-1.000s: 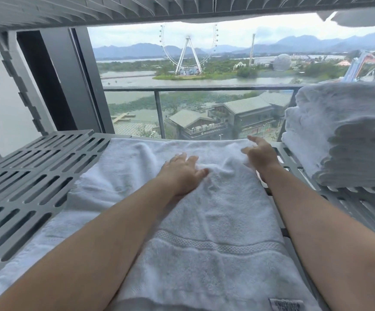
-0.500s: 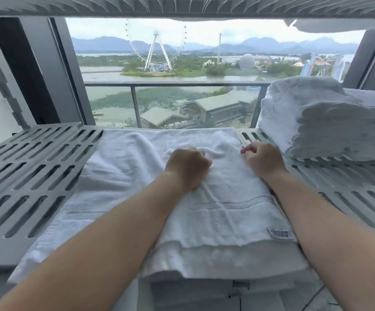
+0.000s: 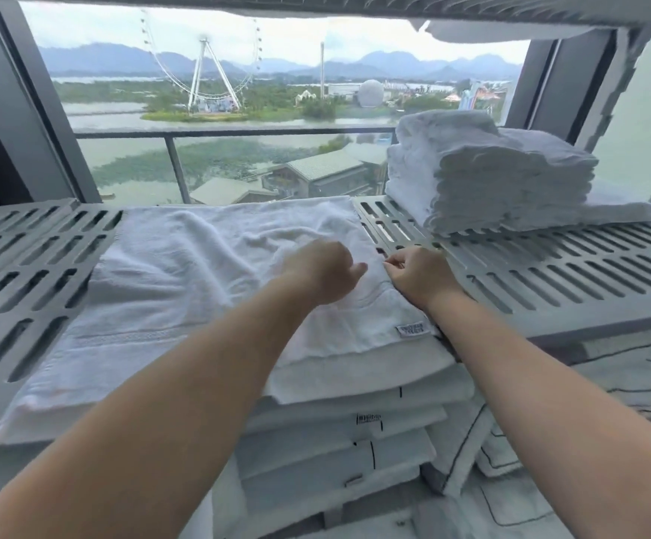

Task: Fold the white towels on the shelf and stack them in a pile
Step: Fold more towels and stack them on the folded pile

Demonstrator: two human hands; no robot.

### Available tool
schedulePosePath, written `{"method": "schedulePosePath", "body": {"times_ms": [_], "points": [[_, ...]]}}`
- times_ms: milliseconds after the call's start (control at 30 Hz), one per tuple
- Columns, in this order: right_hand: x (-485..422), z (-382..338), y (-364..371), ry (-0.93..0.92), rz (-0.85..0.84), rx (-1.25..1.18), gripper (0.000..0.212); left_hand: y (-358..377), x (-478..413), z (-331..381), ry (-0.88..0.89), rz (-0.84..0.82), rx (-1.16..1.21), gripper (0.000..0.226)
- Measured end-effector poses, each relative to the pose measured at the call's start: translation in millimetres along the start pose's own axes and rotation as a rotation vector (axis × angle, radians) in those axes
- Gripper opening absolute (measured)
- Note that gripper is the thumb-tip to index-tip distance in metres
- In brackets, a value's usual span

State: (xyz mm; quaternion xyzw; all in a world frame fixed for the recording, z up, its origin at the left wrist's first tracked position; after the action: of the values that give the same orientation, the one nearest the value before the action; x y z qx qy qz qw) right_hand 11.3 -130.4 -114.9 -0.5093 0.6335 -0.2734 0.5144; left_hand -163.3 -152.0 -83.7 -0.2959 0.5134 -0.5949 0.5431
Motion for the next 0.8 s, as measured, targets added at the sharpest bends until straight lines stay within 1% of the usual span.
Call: {"method": "schedulePosePath", "body": {"times_ms": [100,167,200,267,333,367,433,533,567,633,700,733,767,800], "points": [[5.8,-1.1,-0.6,-0.031,-0.023,-0.002,0.023,-2.0,4.4,16.7,-0.121,-0.062,0.046,0.063],[8.6,-1.7,-1.3,-0.052,-0.056,-0.013,0.032,-2.9,7.3,27.7,-0.229,-0.089,0.165,0.070],[9.2,-1.8,-1.4,-0.068,-0.072,-0.025,0.038,-2.2,9.4,33.0,-0.285,-0.098,0.253,0.069],[9.5,-1.1,-2.2,-0.094,-0.105,-0.056,0.042,-0.1,13.4,44.7,-0.364,-0.119,0.351,0.054],[8.5,0.2,-1.4,-0.122,-0.128,-0.075,0.046,1.7,18.0,54.7,-0.399,-0.145,0.362,0.035],[7.3,1.7,0.1,-0.129,-0.135,-0.087,0.049,1.7,20.1,58.5,-0.413,-0.149,0.371,0.030],[5.7,5.2,2.7,-0.125,-0.148,-0.103,0.050,0.1,23.4,61.1,-0.458,-0.130,0.382,0.029],[3.1,7.1,3.0,-0.138,-0.130,-0.098,0.039,-2.0,28.1,56.5,-0.533,-0.090,0.449,0.023],[3.1,8.3,1.5,-0.121,-0.126,-0.119,0.035,-1.7,29.1,54.8,-0.549,-0.078,0.515,0.019],[5.3,9.6,-4.2,-0.099,-0.143,-0.176,0.036,-2.2,32.4,54.8,-0.550,-0.017,0.714,0.012],[4.2,9.3,-10.3,-0.057,-0.239,-0.251,0.036,-3.6,35.3,57.1,-0.495,0.018,0.904,0.010],[2.4,9.2,-12.9,-0.015,-0.308,-0.317,0.043,-2.8,37.5,58.9,-0.464,-0.003,0.919,0.013],[-0.6,10.6,-13.4,0.055,-0.366,-0.405,0.059,-1.2,39.6,60.4,-0.445,-0.037,0.863,0.020],[-2.7,12.7,-14.5,0.132,-0.413,-0.491,0.070,0.5,41.4,61.7,-0.421,-0.073,0.732,0.027]]}}
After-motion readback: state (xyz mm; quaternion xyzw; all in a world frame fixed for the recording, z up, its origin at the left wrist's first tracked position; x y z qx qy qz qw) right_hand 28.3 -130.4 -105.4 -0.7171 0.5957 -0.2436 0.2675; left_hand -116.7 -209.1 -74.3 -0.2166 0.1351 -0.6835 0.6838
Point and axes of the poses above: each hand's wrist, its own x-axis away from the middle knuckle, its own y-axis out of the palm, z = x × y, the point moved 3 cm from there along -x, towards the middle knuckle, and after that the axes turned 10 degrees about x, right-handed, at the moved point
